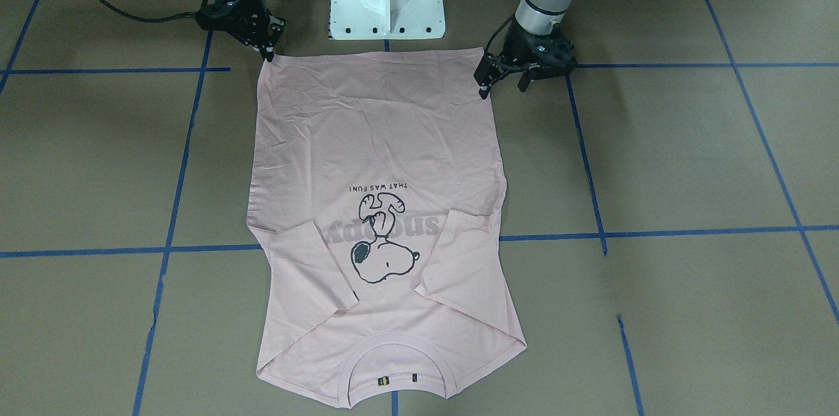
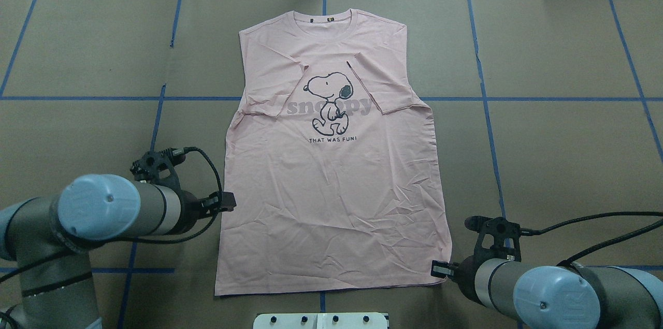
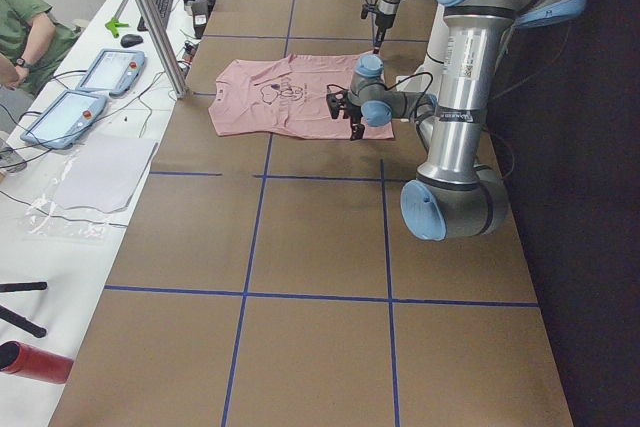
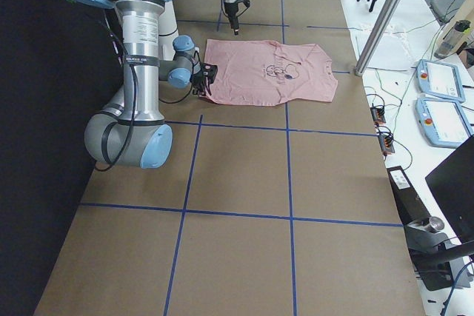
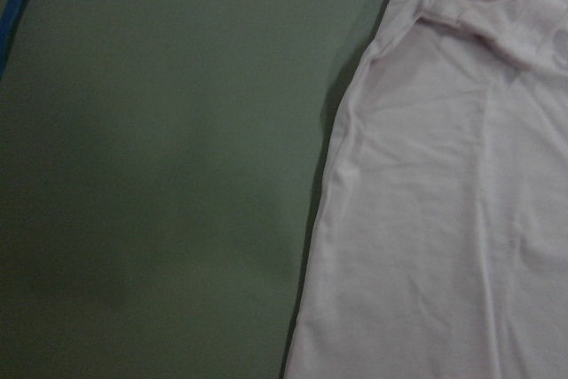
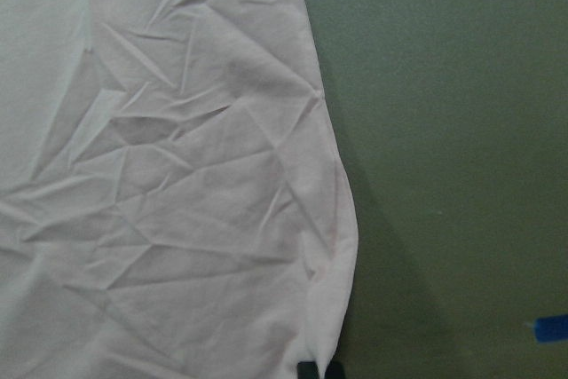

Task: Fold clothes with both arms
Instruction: 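Grasp both hem corners with the left and right grippers, then lift the hem with both grippers and fold it toward the collar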

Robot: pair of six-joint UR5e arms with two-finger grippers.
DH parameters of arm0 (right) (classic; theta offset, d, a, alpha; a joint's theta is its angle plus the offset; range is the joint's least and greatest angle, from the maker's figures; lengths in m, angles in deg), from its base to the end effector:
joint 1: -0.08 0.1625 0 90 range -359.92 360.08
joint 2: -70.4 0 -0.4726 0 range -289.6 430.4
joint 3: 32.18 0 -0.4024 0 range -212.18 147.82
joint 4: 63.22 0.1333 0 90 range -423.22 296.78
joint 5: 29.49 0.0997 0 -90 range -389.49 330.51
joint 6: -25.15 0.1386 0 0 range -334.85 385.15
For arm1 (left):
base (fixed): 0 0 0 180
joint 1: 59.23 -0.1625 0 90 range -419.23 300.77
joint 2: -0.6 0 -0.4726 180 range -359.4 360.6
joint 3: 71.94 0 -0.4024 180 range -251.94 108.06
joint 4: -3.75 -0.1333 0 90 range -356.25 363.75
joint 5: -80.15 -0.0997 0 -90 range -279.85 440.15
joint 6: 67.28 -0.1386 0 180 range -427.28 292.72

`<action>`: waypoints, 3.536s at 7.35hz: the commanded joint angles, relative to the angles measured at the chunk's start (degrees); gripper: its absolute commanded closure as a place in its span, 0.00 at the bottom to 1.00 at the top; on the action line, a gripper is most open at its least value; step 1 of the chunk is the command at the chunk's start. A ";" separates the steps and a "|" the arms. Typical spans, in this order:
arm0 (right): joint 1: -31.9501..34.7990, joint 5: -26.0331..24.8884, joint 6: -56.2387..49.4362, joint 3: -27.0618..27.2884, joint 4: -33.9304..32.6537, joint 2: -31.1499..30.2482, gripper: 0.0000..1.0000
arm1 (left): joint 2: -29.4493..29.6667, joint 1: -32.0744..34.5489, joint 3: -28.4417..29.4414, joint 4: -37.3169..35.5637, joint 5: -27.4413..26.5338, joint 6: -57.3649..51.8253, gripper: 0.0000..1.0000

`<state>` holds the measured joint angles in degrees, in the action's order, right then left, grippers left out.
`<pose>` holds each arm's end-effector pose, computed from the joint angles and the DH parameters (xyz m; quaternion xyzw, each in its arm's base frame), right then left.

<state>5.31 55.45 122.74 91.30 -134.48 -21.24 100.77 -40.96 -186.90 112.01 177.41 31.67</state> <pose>-0.4829 -0.1903 0.4333 0.0311 -0.4275 0.1196 0.8955 0.5167 -0.2925 0.3981 -0.0200 0.4515 -0.1822 0.8733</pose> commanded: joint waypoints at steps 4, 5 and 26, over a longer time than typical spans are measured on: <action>0.13 -0.12 -0.03 0.01 0.07 -0.02 1.00 | 2.48 -13.61 -4.23 -11.85 -3.40 15.66 0.03; 0.13 -0.04 -0.03 0.01 0.07 0.06 1.00 | 2.66 -13.61 -3.18 -11.76 -3.40 15.66 0.04; 5.04 24.13 -0.56 19.35 -0.10 -8.73 1.00 | 3.10 -21.18 -31.56 -30.74 -3.66 11.01 1.00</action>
<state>9.07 77.27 122.25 109.37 -134.59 -29.80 103.84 -61.93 -216.24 83.22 173.61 43.65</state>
